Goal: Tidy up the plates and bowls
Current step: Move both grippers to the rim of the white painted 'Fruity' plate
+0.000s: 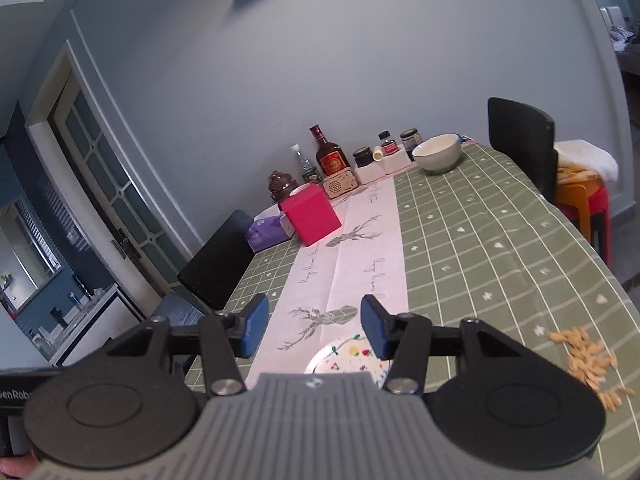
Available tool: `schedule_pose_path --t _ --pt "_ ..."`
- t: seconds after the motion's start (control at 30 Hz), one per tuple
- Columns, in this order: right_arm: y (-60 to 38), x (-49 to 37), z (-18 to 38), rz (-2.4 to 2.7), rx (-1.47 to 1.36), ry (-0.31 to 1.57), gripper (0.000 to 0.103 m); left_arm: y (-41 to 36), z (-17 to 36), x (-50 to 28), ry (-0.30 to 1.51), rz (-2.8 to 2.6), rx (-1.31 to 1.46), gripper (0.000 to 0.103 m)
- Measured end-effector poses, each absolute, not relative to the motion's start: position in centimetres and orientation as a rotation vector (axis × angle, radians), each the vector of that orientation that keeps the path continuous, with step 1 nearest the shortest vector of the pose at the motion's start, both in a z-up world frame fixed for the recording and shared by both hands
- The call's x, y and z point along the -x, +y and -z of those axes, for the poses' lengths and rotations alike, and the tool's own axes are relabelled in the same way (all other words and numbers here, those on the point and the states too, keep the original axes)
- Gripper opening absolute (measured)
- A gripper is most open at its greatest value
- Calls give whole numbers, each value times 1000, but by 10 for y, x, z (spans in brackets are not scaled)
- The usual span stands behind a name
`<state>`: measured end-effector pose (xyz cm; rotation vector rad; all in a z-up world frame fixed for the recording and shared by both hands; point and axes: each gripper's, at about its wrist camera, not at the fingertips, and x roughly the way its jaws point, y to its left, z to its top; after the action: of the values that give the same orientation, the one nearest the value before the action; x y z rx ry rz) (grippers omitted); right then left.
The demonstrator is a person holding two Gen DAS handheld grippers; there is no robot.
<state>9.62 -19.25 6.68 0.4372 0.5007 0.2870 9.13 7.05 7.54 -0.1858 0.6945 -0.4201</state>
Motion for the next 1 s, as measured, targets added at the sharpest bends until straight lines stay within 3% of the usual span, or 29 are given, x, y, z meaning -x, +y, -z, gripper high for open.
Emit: schedule_pose_path --t 0.4,1.0 --pt "-197 -164 -8 -373 -552 610 51 122 -7 -159 758 288 268 76" --pt "-208 -226 88 -494 -607 756 52 128 71 -196 869 238 302 76"
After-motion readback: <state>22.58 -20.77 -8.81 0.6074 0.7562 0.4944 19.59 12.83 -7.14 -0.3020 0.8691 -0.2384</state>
